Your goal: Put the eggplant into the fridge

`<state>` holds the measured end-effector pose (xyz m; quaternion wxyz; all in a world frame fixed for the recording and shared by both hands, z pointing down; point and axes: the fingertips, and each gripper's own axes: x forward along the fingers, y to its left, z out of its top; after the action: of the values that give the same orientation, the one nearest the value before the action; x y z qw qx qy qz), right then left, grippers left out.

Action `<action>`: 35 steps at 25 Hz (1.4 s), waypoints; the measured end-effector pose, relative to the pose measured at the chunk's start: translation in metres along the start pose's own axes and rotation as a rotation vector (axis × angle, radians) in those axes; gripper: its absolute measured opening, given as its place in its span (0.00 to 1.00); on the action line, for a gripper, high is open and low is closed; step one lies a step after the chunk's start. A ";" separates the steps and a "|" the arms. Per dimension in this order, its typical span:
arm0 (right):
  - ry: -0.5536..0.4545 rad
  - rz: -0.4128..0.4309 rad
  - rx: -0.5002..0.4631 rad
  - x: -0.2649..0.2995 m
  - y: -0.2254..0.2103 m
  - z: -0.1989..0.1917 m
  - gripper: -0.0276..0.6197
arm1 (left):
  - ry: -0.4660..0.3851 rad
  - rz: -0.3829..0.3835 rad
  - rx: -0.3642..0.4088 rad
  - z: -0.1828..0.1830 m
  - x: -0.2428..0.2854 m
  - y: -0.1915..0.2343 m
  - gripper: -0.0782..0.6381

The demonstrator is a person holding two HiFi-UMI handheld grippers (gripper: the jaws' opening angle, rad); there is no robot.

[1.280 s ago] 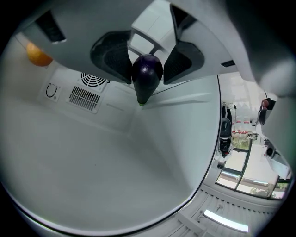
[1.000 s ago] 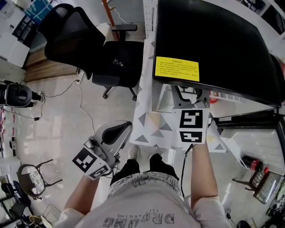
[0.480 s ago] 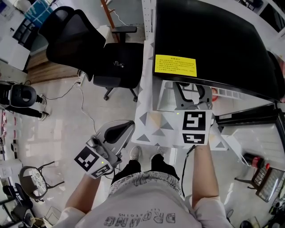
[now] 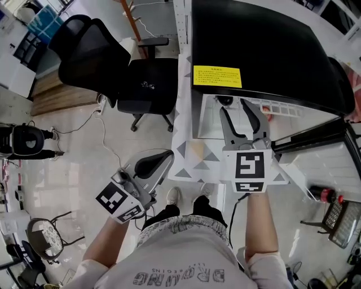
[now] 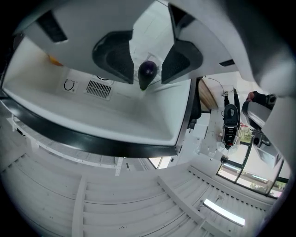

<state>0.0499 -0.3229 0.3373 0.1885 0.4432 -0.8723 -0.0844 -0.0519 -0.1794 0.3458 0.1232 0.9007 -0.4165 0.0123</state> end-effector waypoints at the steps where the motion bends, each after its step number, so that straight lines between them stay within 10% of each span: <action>1: -0.003 -0.003 -0.001 -0.004 0.001 0.001 0.32 | 0.000 -0.007 0.003 0.001 -0.001 -0.002 0.12; 35: 0.019 -0.051 -0.018 -0.092 0.063 -0.011 0.05 | -0.026 -0.168 0.044 0.012 -0.019 -0.020 0.12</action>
<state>0.0568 -0.2108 0.3440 0.1985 0.4643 -0.8581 -0.0930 -0.0501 -0.1558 0.3281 0.0987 0.9350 -0.3408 -0.0008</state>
